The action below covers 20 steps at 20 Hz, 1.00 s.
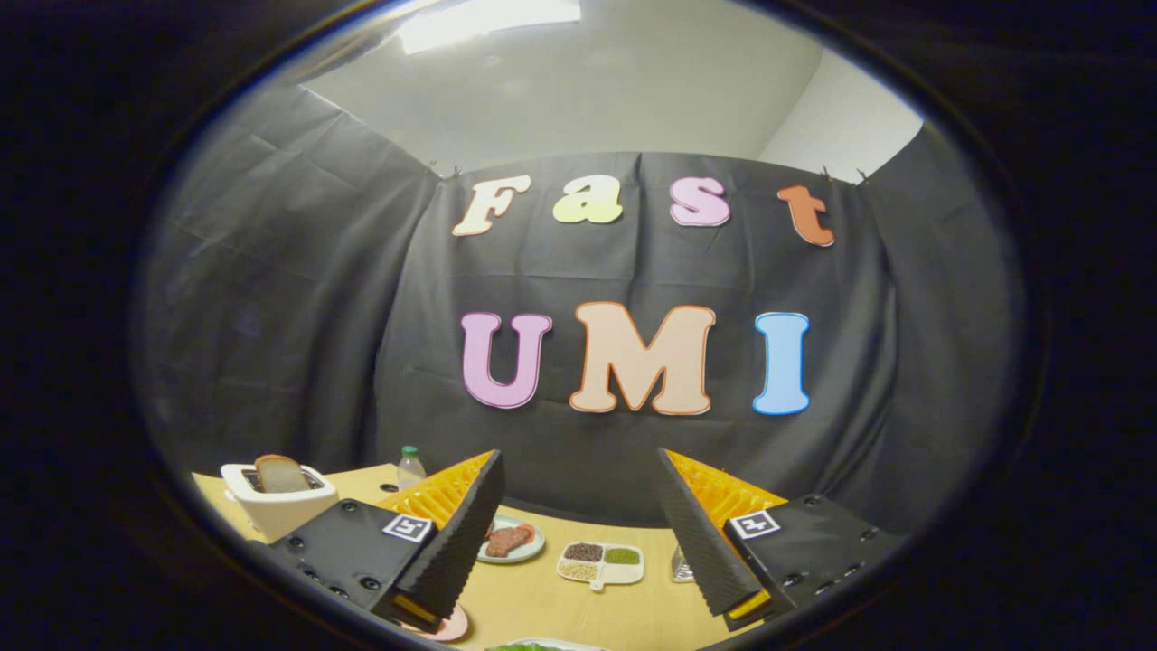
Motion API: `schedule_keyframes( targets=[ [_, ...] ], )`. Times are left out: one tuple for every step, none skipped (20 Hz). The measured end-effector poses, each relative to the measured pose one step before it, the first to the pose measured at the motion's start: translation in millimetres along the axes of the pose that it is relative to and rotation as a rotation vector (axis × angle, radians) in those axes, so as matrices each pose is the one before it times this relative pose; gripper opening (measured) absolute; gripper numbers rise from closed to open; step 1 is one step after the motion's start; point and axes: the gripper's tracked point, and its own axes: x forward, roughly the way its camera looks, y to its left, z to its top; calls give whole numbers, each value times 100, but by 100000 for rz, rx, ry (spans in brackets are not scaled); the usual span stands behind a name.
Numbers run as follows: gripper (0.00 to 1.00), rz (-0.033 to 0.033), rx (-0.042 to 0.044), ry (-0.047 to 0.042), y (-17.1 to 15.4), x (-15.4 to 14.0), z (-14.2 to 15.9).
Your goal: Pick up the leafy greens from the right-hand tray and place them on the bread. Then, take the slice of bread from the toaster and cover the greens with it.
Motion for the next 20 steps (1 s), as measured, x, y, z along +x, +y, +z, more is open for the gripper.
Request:
schedule_keyframes(
  targets=[
    [100, 1300, -557, 2528, -241, 75, -689],
    [100, 1794, -512, 3092, -114, -90, -978],
    [100, 2294, -492, 3093, -67, 13, -926],
    [100, 2331, -843, 3021, 15, -111, -887],
    [100, 1948, -856, 2397, -93, -99, -625],
    [100, 1748, -748, 2763, -133, -6, -663],
    [100, 2137, -669, 3249, -56, 77, -933],
    [100, 2551, -771, 3198, 178, 39, -953],
    [100, 1968, -1283, 2533, 83, 21, -795],
    [100, 2059, -1551, 2061, 33, 19, -574],
    [100, 1855, -1525, 1769, 156, 37, -714],
    [100, 2097, -1197, 2125, 139, 21, -677],
    [100, 2431, -446, 2047, 413, 260, -842],
    [100, 2945, 450, 2881, 394, 229, -865],
    [100, 3668, 514, 3020, 649, 224, -895],
    [100, 2711, -717, 2739, 423, 147, -718],
    [100, 2124, -1933, 2435, 256, 105, -849],
    [100, 2402, -2057, 2623, 284, 132, -791],
    [100, 2531, -1443, 2532, 451, 377, -1045],
    [100, 2266, -977, 3064, 358, 356, -992]
  ],
)
